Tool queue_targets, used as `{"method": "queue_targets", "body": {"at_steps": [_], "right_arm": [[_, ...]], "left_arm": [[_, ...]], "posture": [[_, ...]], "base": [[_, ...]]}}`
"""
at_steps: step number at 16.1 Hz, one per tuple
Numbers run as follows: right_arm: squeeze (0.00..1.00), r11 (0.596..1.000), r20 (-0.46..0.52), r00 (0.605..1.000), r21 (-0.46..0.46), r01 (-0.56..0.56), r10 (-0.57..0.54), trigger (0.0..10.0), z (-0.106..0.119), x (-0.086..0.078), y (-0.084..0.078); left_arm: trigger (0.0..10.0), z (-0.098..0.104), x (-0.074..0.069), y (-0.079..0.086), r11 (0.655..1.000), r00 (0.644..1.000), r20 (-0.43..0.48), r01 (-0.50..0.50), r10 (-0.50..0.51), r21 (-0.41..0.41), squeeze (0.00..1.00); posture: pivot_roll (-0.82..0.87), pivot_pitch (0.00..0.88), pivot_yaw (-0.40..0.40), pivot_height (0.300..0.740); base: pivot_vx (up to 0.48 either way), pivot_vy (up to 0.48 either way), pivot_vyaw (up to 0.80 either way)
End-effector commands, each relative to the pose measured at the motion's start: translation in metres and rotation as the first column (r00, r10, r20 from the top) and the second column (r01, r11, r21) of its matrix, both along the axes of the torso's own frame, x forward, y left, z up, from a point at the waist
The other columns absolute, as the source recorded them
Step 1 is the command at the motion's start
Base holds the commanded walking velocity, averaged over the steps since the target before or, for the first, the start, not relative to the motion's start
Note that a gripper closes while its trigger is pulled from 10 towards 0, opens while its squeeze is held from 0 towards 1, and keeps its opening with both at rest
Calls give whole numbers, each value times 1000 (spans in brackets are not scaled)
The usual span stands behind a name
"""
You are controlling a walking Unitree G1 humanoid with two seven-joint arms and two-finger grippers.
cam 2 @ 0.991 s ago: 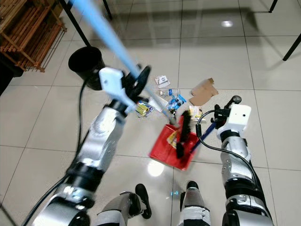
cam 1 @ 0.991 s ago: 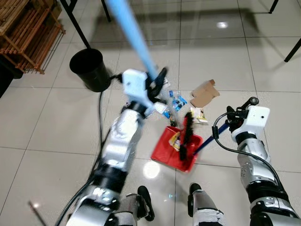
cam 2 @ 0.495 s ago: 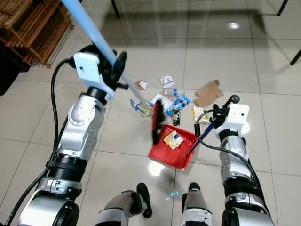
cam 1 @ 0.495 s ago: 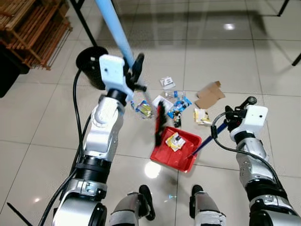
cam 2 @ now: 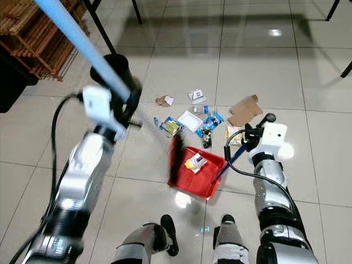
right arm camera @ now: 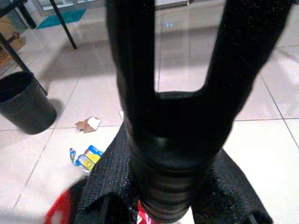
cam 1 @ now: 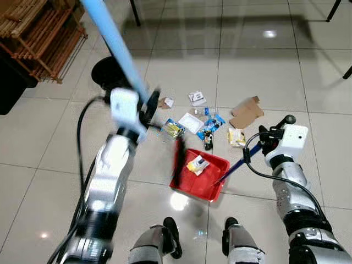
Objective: Sweep floor
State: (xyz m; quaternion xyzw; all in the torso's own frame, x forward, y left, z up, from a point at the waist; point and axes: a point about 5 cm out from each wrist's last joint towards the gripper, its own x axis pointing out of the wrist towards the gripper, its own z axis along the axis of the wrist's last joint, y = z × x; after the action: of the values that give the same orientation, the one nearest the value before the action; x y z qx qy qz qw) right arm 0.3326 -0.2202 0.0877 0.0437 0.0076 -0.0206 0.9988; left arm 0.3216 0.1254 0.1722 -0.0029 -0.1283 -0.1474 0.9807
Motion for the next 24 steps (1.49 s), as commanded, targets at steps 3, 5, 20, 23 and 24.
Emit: {"method": "queue_targets", "body": {"at_steps": [3, 5, 20, 23, 24], "right_arm": [[0, 999, -40, 999, 42, -26, 28, 10000, -10, -4, 7], [0, 999, -39, 999, 39, -27, 29, 10000, -10, -4, 6], [0, 997, 74, 997, 60, -41, 36, 10000, 21, 5, 13], [0, 998, 67, 997, 57, -36, 32, 10000, 22, 5, 12], [0, 998, 66, 997, 57, -34, 30, 10000, 23, 5, 11]], "left_arm": [[10000, -12, -24, 21, 997, 998, -15, -63, 64, 39, 0], [10000, -17, -31, 28, 995, 996, -29, -79, 81, 60, 0], [10000, -49, -49, 36, 981, 975, -138, -159, 173, 109, 0], [10000, -49, -48, 33, 983, 976, -141, -151, 165, 105, 0], [10000, -48, -47, 33, 984, 976, -146, -147, 161, 100, 0]], "posture": [[-174, 224, 190, 740], [-169, 224, 186, 740], [-183, 227, 166, 740], [-186, 229, 165, 740], [-187, 229, 165, 740]], "base": [[0, 0, 0], [0, 0, 0], [0, 0, 160], [0, 0, 800], [0, 0, 0]]}}
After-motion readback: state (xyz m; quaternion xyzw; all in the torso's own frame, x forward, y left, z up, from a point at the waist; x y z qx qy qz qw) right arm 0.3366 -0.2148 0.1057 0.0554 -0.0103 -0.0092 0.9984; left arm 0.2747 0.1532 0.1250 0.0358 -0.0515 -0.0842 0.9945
